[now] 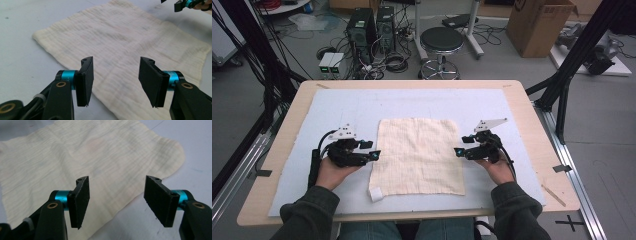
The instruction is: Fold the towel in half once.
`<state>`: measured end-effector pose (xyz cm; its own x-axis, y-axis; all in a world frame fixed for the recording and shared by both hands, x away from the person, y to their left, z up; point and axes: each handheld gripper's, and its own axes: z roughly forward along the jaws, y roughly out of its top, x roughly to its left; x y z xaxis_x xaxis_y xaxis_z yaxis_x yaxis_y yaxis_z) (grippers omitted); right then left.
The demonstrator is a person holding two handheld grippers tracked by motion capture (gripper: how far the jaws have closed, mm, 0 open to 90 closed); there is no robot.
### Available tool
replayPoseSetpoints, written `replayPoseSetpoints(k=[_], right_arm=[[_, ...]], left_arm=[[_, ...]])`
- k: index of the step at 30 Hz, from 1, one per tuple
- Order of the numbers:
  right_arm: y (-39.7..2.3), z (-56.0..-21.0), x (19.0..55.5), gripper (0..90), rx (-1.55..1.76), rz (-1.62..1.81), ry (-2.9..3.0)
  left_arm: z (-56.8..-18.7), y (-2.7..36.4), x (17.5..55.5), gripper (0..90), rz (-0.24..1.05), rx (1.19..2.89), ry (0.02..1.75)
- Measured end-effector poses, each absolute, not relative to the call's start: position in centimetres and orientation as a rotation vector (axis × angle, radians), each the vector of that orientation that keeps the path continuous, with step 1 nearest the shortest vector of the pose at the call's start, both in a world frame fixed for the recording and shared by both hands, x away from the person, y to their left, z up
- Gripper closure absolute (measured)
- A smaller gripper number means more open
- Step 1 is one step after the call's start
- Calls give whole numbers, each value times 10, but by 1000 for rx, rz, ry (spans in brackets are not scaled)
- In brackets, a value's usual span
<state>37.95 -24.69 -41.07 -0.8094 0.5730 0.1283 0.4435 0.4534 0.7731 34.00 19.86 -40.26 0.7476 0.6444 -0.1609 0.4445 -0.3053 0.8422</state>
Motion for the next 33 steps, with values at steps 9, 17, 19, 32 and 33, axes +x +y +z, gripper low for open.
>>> replayPoseSetpoints(k=[9, 17, 19, 32, 33], right_arm=[[-240, -402, 425, 436, 959, 1219, 2549], [-237, -400, 464, 472, 1024, 1176, 2521], [-239, -401, 466, 478, 1043, 1168, 2515], [-234, -427, 487, 573, 1181, 1186, 2473], [-233, -430, 488, 584, 1183, 1183, 2476]], left_arm=[[-400, 201, 383, 547, 301, 1906, 934], [-398, 195, 424, 563, 359, 1907, 1018], [-400, 196, 431, 565, 360, 1888, 1039], [-437, 184, 458, 555, 330, 1927, 1181], [-439, 182, 459, 555, 327, 1926, 1188]])
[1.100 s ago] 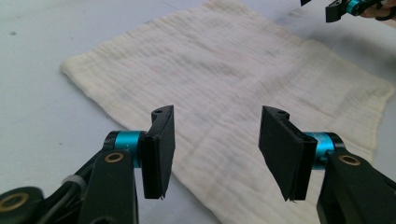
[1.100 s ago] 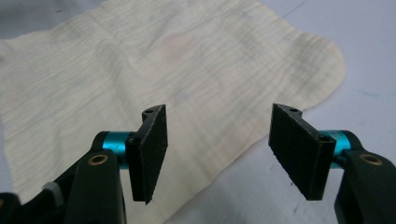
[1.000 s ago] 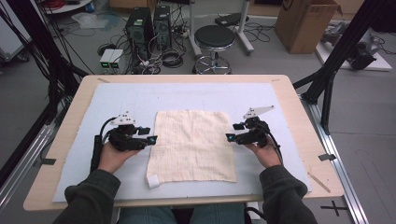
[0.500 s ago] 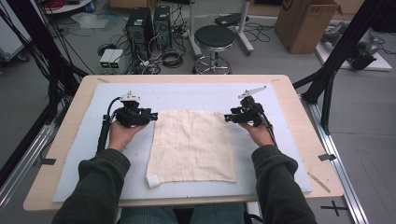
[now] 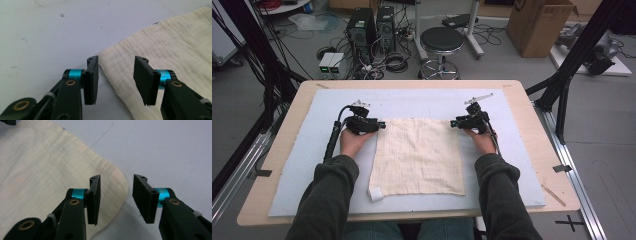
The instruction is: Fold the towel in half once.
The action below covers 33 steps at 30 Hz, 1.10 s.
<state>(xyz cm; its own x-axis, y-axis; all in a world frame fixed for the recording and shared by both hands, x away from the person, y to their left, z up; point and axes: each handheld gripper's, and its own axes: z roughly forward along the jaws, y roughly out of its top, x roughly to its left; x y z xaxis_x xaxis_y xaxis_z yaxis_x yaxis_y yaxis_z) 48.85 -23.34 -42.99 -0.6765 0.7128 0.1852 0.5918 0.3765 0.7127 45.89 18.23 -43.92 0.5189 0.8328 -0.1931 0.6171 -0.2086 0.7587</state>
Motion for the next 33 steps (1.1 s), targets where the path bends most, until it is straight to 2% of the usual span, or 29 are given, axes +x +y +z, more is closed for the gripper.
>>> replayPoseSetpoints(k=[3, 8, 9, 10, 24, 33], right_arm=[[-231, -437, 491, 649, 1192, 1127, 2501], [-229, -438, 491, 846, 1177, 1122, 2524], [-228, -438, 492, 853, 1167, 1128, 2532], [-227, -437, 492, 856, 1170, 1134, 2538], [-239, -415, 486, 861, 1147, 1261, 2462], [-238, -405, 476, 861, 1084, 1323, 2478]], left_arm=[[-443, 179, 460, 591, 345, 1938, 1205], [-444, 181, 462, 795, 381, 1928, 1237], [-444, 180, 462, 847, 367, 1919, 1232], [-444, 180, 462, 861, 374, 1924, 1230], [-426, 192, 457, 876, 352, 1808, 1193], [-414, 193, 446, 877, 336, 1822, 1125]])
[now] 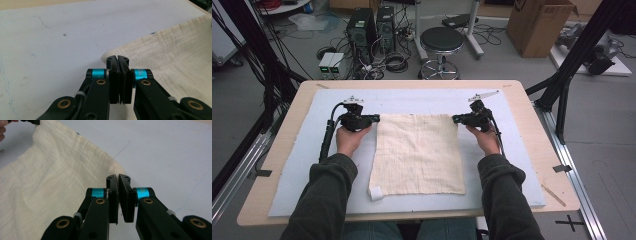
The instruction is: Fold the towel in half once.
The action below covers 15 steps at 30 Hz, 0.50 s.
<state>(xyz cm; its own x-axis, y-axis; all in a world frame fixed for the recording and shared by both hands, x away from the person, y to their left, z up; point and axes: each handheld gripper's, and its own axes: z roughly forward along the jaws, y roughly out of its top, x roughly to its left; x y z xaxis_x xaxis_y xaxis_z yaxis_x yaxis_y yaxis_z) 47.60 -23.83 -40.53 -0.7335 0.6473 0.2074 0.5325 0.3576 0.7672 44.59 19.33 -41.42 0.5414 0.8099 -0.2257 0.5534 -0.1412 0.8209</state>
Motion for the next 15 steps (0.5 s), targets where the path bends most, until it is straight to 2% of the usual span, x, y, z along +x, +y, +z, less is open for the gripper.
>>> replayPoseSetpoints(k=[15], right_arm=[[-246, -389, 447, 861, 996, 1406, 2487]], left_arm=[[-402, 201, 411, 876, 337, 1831, 1017]])
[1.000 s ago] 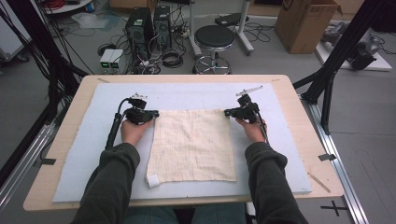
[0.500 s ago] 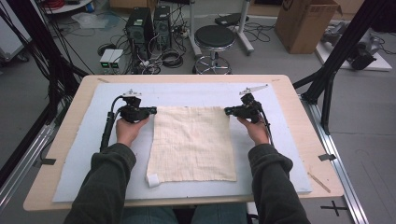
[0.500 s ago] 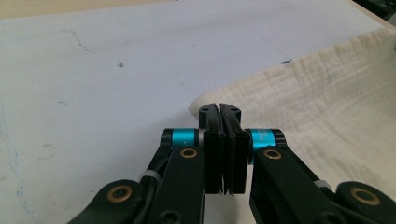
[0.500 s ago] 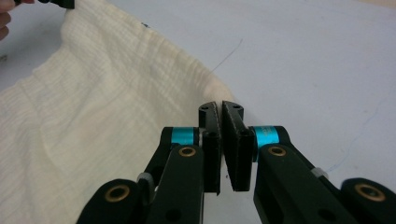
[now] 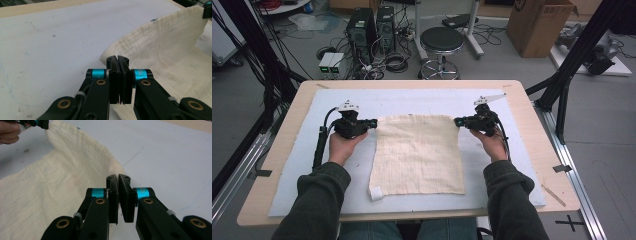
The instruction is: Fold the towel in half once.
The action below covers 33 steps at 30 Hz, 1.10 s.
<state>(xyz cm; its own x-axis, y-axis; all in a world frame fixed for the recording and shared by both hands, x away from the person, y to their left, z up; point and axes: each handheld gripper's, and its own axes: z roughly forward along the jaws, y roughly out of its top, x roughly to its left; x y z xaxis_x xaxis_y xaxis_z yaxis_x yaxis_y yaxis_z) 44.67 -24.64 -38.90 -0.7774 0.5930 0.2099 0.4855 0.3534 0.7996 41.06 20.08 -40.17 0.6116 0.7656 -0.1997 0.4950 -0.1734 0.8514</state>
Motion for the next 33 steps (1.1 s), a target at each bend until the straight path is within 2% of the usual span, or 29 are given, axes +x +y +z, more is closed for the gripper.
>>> replayPoseSetpoints(k=[16, 33], right_arm=[[-244, -377, 421, 861, 906, 1414, 2553], [-255, -392, 391, 860, 863, 1422, 2579]], left_arm=[[-396, 201, 378, 876, 296, 1875, 918], [-403, 205, 346, 876, 281, 1912, 857]])
